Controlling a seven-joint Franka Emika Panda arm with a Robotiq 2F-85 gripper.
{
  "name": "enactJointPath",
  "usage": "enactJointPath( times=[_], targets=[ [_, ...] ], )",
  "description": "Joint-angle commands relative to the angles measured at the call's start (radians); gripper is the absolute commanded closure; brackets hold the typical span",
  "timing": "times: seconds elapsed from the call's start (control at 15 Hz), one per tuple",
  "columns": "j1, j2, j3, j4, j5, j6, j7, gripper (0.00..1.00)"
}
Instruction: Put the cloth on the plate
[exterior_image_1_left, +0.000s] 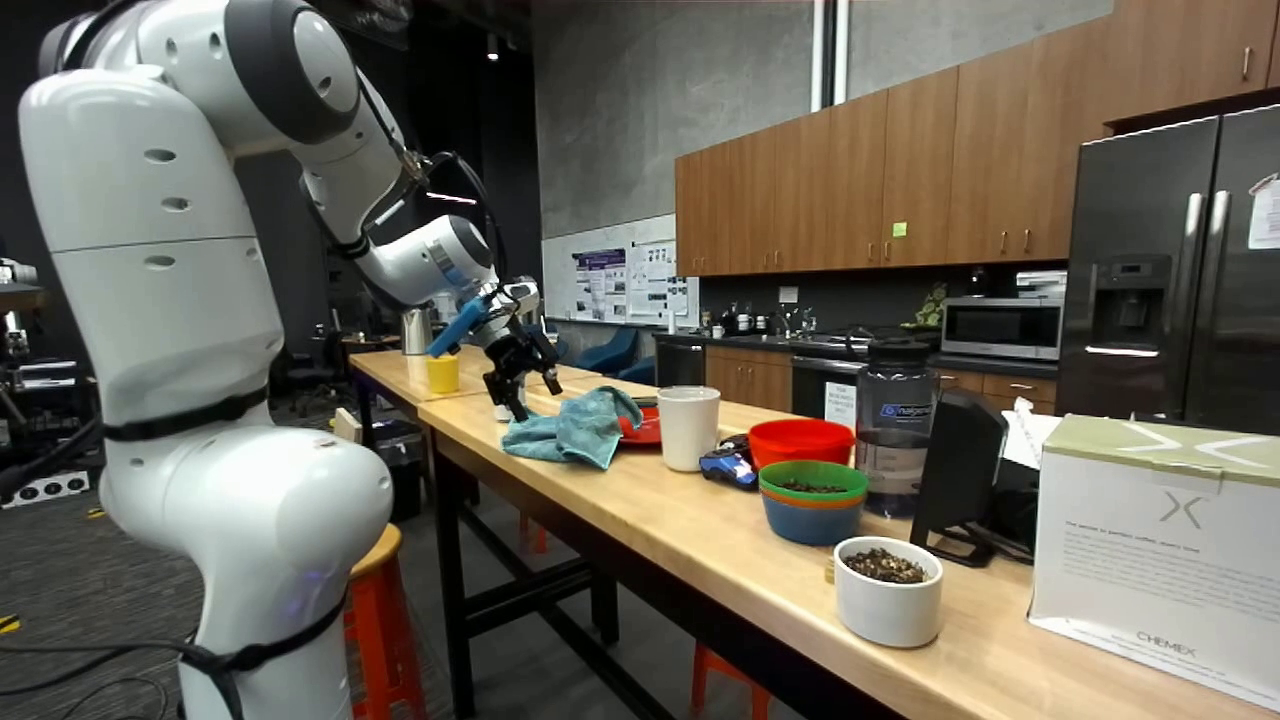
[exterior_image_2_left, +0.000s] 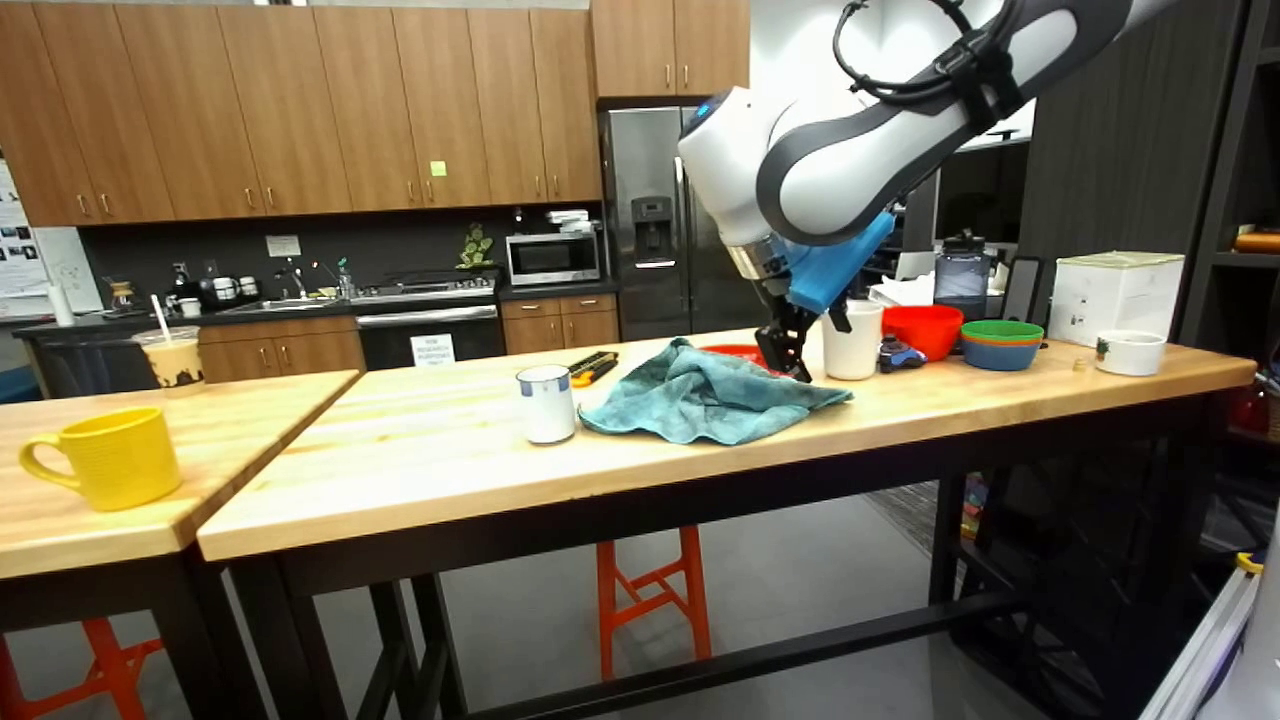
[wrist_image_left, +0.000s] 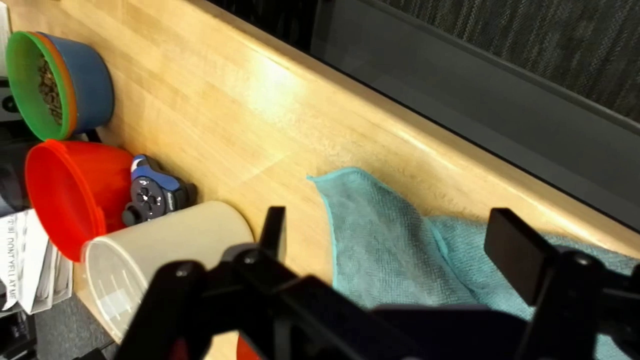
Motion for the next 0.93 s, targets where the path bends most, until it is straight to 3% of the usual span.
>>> enactJointPath(
  times=[0.0, 0.4, 0.87],
  targets=[
    [0.013, 0.007, -0.012, -0.026, 0.001, -0.003, 0.038, 0.00],
    [0.014, 0.024, -0.021, -0.096, -0.011, 0.019, 0.065, 0.00],
    [-0.008, 0.034, -0.068, -0.101, -0.038, 0.056, 0.082, 0.00]
  ],
)
